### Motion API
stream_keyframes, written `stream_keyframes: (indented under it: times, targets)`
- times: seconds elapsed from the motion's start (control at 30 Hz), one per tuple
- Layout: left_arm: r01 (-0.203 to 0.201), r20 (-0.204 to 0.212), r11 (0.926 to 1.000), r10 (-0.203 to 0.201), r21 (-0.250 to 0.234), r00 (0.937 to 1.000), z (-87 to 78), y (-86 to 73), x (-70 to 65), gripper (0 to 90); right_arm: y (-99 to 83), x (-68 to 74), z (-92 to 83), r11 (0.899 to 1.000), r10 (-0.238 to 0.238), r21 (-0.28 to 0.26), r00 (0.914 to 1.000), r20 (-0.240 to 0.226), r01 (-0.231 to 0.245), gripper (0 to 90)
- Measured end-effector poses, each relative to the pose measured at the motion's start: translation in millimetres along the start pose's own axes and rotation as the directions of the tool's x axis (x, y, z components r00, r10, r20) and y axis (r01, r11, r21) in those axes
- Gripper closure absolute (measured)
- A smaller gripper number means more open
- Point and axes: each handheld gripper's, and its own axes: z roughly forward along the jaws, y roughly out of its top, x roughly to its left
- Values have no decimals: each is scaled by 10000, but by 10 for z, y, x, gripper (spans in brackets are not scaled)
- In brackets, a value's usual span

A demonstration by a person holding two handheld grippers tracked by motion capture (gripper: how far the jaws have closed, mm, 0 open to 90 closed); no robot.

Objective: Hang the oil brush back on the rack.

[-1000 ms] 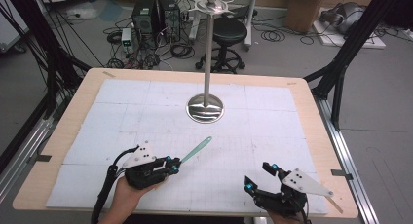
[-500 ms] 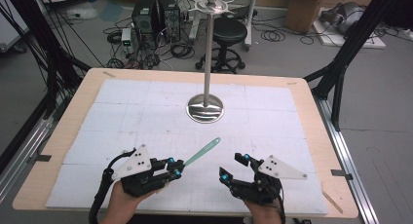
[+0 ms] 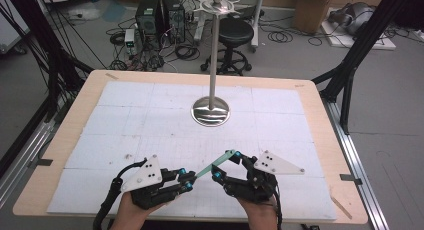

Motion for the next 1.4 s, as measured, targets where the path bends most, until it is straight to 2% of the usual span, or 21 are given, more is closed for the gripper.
stream_keyframes:
  times: [0.27,0.4,0.43,0.7,0.9,1.0,1.03,1.1,1.17,1.27,1.37,1.4]
  targets:
    - [-34,-17,10000,34,31,10000,13,-6,-26,817,44,11,9,9993,301,-194,9984,-477,-310,489]
    - [-24,16,10000,24,22,10000,20,-8,-33,817,66,20,5,9993,279,-235,9980,-568,-293,532]
    - [-27,16,10000,26,68,10000,23,-10,-39,817,79,32,4,9997,144,-192,9978,-642,-156,577]
    - [-127,157,9998,125,165,9998,42,-19,-47,816,98,65,6,9998,95,-175,9958,-908,-111,701]
    - [-143,271,9997,138,210,9995,72,-24,-54,815,106,67,-4,9996,78,-249,9916,-1294,-111,747]
    - [-125,496,9996,112,256,9987,95,-30,-56,814,120,90,4,9996,67,-260,9808,-1947,-120,810]
    - [-101,624,9997,86,242,9980,97,-31,-57,814,123,98,11,9995,-52,-307,9754,-2203,-16,816]
    - [-66,964,9998,50,166,9953,94,-32,-51,811,135,112,11,9992,-300,-317,9700,-2411,230,817]
    - [-28,1357,9999,13,108,9907,82,-28,-28,742,149,114,3,9986,-477,-346,9649,-2581,401,818]
    - [128,1972,9999,-108,-88,9803,66,-24,2,649,167,99,-5,9983,-562,-324,9590,-2776,492,818]
    - [197,2373,9998,-178,-57,9713,49,-24,34,596,182,72,-10,9984,-552,-310,9455,-3209,478,818]
    - [197,2373,9998,-178,-57,9713,49,-24,34,588,182,72,-10,9984,-552,-310,9455,-3209,478,818]
